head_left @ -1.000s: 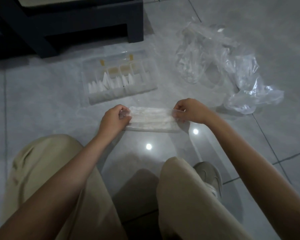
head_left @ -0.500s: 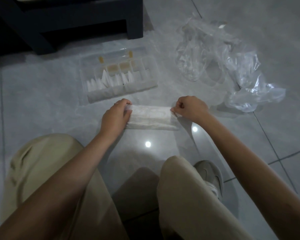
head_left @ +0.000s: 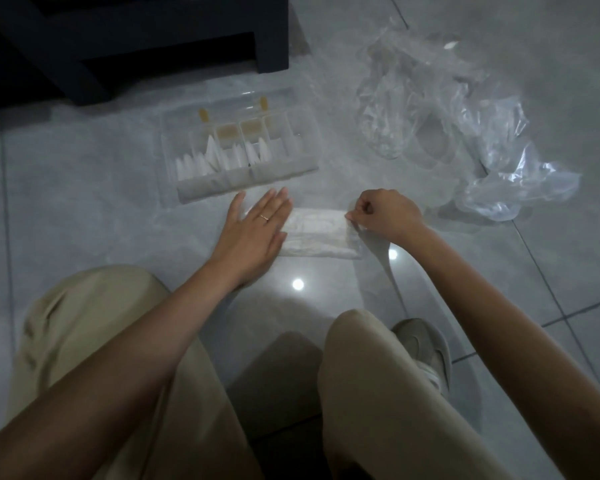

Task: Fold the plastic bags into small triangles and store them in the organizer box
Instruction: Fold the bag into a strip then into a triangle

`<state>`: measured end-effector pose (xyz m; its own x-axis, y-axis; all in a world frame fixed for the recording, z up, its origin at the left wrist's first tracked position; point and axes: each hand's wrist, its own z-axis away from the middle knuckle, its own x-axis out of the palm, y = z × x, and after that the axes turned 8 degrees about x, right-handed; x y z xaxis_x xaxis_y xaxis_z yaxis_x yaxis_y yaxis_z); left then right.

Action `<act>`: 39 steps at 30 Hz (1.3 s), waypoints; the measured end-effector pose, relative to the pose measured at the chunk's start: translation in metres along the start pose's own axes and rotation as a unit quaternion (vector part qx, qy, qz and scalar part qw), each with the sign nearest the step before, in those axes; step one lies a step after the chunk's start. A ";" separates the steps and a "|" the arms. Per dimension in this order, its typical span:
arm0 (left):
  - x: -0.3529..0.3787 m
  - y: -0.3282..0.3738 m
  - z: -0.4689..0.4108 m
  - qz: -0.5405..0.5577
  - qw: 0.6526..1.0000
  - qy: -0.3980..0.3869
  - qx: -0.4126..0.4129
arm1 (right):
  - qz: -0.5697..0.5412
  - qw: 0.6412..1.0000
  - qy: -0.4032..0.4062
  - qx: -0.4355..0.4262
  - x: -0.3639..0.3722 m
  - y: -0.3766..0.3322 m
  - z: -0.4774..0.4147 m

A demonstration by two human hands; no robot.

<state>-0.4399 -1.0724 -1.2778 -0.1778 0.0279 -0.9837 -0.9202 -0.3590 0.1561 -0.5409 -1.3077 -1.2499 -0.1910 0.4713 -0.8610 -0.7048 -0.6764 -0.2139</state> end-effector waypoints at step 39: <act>0.007 -0.002 0.011 -0.040 0.986 -0.092 -0.134 | 0.057 0.995 0.068 0.054 0.066 0.029 0.063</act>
<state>-0.4433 -1.0609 -1.2840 -0.1921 0.2260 -0.9550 -0.8124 -0.5825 0.0255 -0.6169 -1.2600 -1.2840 -0.1857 0.3097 -0.9325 -0.7550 -0.6524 -0.0664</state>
